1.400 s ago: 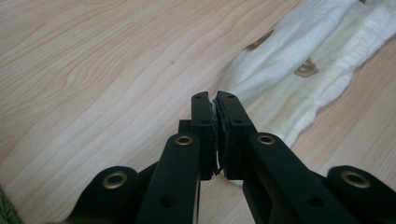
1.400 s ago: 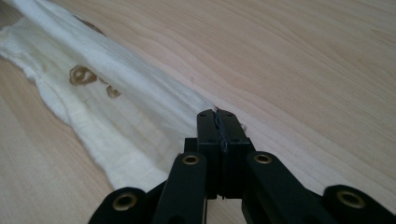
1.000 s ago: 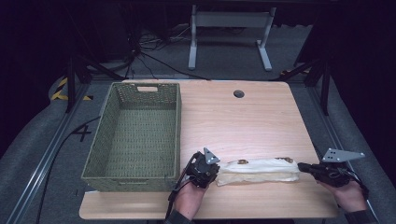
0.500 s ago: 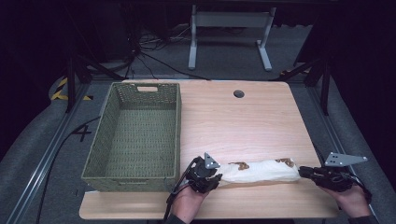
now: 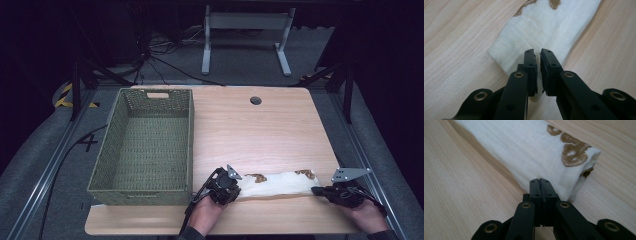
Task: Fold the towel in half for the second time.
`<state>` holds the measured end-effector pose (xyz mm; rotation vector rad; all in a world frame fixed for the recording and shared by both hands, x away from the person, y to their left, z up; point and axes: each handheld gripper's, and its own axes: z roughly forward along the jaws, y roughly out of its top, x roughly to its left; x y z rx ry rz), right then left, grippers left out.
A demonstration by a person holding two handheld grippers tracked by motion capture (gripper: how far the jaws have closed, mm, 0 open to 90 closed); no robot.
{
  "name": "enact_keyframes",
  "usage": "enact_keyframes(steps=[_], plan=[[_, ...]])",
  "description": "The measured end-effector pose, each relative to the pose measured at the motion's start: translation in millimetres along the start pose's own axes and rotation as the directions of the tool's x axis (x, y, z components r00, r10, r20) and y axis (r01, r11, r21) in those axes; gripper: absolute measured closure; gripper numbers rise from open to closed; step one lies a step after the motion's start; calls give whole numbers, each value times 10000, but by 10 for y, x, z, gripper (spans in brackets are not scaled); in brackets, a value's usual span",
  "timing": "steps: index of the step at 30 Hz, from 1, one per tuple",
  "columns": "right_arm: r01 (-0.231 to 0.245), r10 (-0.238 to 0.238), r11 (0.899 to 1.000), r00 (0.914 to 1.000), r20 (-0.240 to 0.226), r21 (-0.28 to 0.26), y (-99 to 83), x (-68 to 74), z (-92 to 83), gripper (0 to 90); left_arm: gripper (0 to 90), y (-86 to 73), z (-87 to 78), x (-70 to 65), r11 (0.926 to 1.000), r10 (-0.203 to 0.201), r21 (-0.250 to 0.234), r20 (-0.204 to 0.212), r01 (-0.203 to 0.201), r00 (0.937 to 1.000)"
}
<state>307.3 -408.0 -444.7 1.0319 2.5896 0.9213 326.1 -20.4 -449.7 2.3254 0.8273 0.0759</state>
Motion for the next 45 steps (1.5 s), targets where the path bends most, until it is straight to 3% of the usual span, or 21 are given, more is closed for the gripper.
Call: enact_keyframes(steps=[7,11,15,23,26,31,34,39,45], plan=[[-4,4,10000,9999,139,-5,30,7,-4,895,823,26,-15,11,9999,-60,-161,64,62,10000],[117,-124,9989,9998,-169,-446,101,83,-17,894,831,145,-100,17,9982,58,-599,-45,-60,10000],[252,-276,9983,9986,-460,-521,169,146,46,895,865,251,-85,48,9972,189,-724,-133,-198,9997],[707,-772,9954,9915,-1044,-648,377,317,258,895,896,528,114,213,9963,551,-647,-321,-571,9980],[709,-775,9957,9898,-1195,-588,395,344,302,895,896,578,236,258,9967,721,-364,-270,-730,9970],[954,-974,9951,9901,-1012,-244,397,366,372,896,897,551,410,255,9967,801,157,-56,-800,9968],[982,-1002,9948,9904,-953,-252,397,355,386,896,896,542,394,220,9939,1059,323,-169,-1053,9942],[995,-1017,9946,9914,-826,-298,421,325,410,896,896,474,342,184,9929,1127,419,-292,-1114,9932],[988,-1017,9943,9918,-772,-402,490,249,469,896,896,336,258,136,9940,1039,364,-143,-1033,9945]])
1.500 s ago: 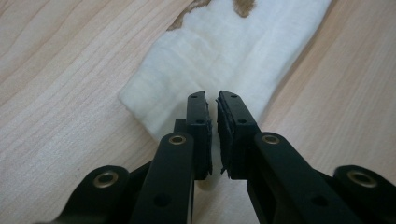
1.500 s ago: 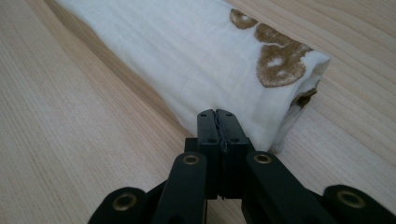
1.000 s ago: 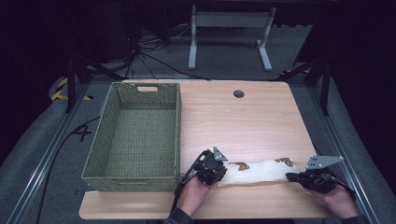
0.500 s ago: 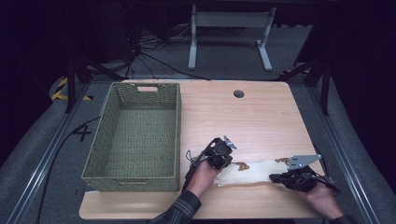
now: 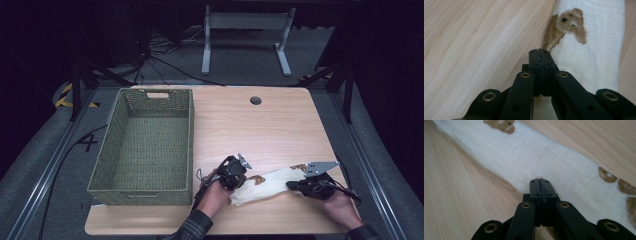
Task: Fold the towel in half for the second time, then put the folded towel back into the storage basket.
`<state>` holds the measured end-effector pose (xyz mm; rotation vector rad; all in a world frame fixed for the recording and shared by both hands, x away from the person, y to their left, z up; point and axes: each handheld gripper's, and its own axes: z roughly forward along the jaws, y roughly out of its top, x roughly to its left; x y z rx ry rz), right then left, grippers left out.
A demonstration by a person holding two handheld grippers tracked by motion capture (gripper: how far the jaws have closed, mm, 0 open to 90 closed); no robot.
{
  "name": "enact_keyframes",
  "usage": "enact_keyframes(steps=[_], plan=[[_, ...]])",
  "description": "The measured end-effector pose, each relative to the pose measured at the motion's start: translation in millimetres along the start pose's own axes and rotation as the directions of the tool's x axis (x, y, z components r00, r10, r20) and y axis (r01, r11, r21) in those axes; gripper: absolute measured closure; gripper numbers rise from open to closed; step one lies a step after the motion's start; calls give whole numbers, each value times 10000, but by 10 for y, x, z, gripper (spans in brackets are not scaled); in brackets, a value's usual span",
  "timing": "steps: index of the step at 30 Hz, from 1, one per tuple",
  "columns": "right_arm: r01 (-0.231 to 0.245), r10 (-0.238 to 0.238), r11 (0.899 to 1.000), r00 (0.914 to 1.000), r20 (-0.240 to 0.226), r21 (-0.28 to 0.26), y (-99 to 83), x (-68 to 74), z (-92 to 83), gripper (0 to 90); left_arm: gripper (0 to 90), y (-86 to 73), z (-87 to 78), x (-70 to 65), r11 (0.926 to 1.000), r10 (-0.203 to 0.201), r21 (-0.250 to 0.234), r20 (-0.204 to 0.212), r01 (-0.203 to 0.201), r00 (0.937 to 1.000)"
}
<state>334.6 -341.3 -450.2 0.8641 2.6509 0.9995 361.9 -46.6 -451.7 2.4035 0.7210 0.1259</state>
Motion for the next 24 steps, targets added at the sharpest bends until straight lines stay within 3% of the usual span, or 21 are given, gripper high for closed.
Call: enact_keyframes(steps=[10,24], plan=[[41,-42,9999,10000,-76,-162,131,-135,122,896,896,-144,-92,-108,9999,132,-28,172,-132,9998],[100,-111,9992,9996,-265,-382,332,-319,310,896,896,-147,-80,-368,9958,894,130,693,-905,9936]])
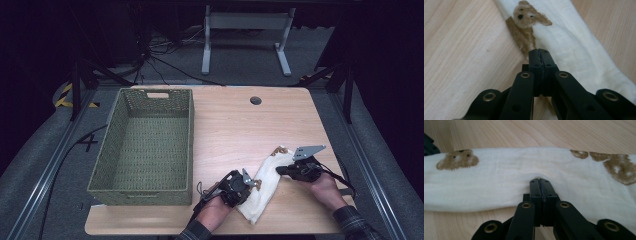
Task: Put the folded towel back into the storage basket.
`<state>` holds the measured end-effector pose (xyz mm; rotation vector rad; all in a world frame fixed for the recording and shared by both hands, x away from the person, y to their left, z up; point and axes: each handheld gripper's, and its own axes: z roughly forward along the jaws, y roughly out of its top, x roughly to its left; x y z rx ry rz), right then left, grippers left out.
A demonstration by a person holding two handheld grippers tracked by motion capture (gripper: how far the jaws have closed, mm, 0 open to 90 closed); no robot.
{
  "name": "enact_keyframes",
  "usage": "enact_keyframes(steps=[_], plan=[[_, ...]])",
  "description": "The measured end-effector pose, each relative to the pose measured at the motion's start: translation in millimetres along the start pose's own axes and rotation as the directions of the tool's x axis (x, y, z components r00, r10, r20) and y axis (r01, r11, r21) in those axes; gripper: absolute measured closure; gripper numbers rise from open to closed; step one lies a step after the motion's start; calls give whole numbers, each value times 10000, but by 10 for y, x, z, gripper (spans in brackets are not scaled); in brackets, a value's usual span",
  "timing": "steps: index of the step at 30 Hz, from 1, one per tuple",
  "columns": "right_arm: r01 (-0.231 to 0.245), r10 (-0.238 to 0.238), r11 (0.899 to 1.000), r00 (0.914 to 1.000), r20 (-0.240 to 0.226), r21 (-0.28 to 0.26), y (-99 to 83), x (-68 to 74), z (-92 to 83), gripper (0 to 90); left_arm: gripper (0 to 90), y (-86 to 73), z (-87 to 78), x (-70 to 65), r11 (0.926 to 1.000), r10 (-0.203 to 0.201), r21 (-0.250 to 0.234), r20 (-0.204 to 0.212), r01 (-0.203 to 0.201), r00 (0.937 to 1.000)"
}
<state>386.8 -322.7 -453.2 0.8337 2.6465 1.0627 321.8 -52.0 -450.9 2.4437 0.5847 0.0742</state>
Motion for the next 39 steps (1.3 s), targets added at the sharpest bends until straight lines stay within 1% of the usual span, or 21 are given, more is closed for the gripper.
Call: enact_keyframes(steps=[8,9,10,11,13,16,17,18,20,22,23,25,27,29,31,33,34,35,37,38,39], plan=[[-29,22,9998,9994,-338,-215,95,-101,112,896,896,37,42,-118,9994,340,-9,294,-340,9990],[-8,-1,9997,9993,-369,-240,102,-113,120,895,896,43,48,-141,9993,361,12,353,-361,9987],[-41,28,9996,9991,-425,-291,109,-125,132,895,896,56,60,-163,9988,499,-28,410,-498,9979],[-51,35,9995,9988,-493,-324,120,-142,145,895,896,61,68,-183,9988,480,-24,461,-479,9978],[-87,66,9993,9983,-571,-361,133,-159,164,895,896,81,91,-224,9983,576,-79,597,-572,9965],[88,-104,9996,9983,-578,-282,180,-161,196,895,896,110,117,-266,9982,597,-86,726,-593,9956],[104,-120,9996,9982,-588,-273,190,-158,205,895,896,127,133,-278,9978,665,-113,796,-658,9946],[153,-168,9995,9982,-574,-266,204,-152,217,895,896,136,138,-288,9974,719,-127,776,-711,9944],[294,-305,9993,9982,-509,-234,214,-149,219,893,896,124,125,-280,9971,761,-155,834,-750,9936],[302,-311,9994,9984,-478,-191,209,-145,209,893,889,115,112,-263,9973,726,-175,869,-713,9936],[385,-390,9992,9985,-374,-146,205,-135,182,889,881,92,68,-221,9975,682,-222,792,-666,9945],[396,-405,9990,9983,-418,-227,207,-124,143,875,863,72,15,-169,9979,543,-411,828,-510,9951],[410,-423,9987,9982,-431,-296,207,-114,122,865,847,64,-8,-144,9974,572,-487,771,-536,9954],[390,-413,9985,9974,-594,-393,207,-94,79,835,802,40,-52,-98,9971,605,-492,637,-574,9961],[448,-482,9979,9960,-758,-471,202,-59,41,789,739,-6,-88,-52,9976,390,-584,510,-360,9979],[469,-512,9977,9946,-901,-492,192,-20,10,745,677,-39,-109,-8,9976,360,-611,448,-332,9983],[501,-546,9976,9938,-973,-482,190,-6,-1,716,643,-56,-119,13,9975,352,-624,385,-328,9986],[602,-657,9966,9924,-1040,-555,179,46,-31,650,575,-88,-132,49,9979,273,-594,389,-250,9989],[677,-745,9960,9894,-1250,-575,165,97,-57,581,522,-113,-140,71,9980,171,-608,304,-152,9994],[715,-791,9956,9882,-1313,-613,158,121,-65,557,503,-124,-142,82,9980,83,-634,307,-63,9995],[715,-791,9956,9882,-1313,-613,158,121,-65,557,475,-124,-142,82,9980,83,-634,307,-63,9995]])
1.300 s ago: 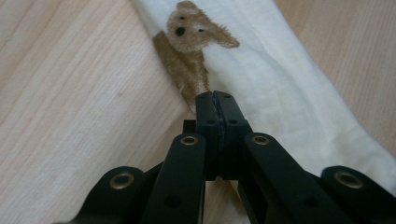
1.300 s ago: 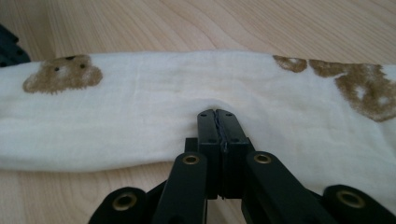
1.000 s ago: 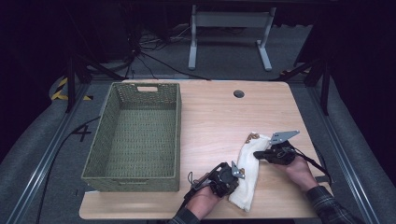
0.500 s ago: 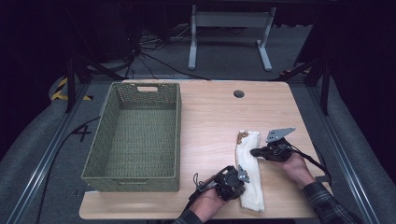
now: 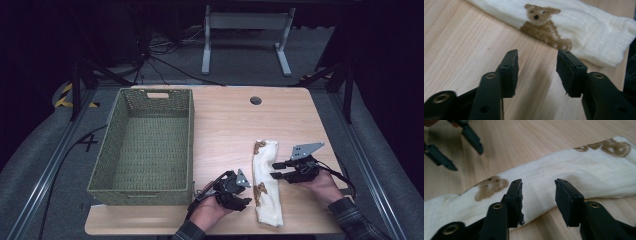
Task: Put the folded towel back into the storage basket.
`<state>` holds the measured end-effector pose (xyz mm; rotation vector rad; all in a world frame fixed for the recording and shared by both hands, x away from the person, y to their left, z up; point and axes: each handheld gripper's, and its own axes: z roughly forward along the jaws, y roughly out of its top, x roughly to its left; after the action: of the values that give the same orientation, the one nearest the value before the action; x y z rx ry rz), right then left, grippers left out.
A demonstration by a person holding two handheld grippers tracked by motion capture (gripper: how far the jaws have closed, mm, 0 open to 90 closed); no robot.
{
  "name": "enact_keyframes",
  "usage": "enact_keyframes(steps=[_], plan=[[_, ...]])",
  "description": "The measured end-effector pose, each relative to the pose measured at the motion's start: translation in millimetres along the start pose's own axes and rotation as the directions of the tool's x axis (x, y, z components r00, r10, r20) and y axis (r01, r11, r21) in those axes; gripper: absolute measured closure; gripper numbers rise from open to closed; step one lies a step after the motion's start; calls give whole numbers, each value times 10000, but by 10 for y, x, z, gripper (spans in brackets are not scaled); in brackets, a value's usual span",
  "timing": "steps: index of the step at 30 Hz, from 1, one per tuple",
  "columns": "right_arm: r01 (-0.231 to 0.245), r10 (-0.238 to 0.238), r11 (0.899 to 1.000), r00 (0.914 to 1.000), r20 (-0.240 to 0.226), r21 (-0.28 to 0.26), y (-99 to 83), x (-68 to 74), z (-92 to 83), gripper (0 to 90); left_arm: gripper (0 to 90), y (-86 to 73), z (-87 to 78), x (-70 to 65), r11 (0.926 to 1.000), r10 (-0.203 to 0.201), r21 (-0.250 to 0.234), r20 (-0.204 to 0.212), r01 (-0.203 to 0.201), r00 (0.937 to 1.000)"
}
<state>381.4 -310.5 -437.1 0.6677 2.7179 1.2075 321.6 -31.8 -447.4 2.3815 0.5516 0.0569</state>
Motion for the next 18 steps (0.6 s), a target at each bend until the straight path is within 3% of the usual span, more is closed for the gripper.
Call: enact_keyframes(steps=[6,12,18], plan=[[479,-477,9988,9967,-655,15,-17,207,-17,406,388,-45,-26,46,10000,-34,2,-29,34,10000],[1077,-1068,9941,9915,-746,87,-4,440,4,344,307,-57,-5,74,10000,18,80,-55,-18,10000],[1481,-1435,9874,9866,-778,567,-43,524,143,298,297,-53,30,76,9999,69,139,14,-69,10000]])
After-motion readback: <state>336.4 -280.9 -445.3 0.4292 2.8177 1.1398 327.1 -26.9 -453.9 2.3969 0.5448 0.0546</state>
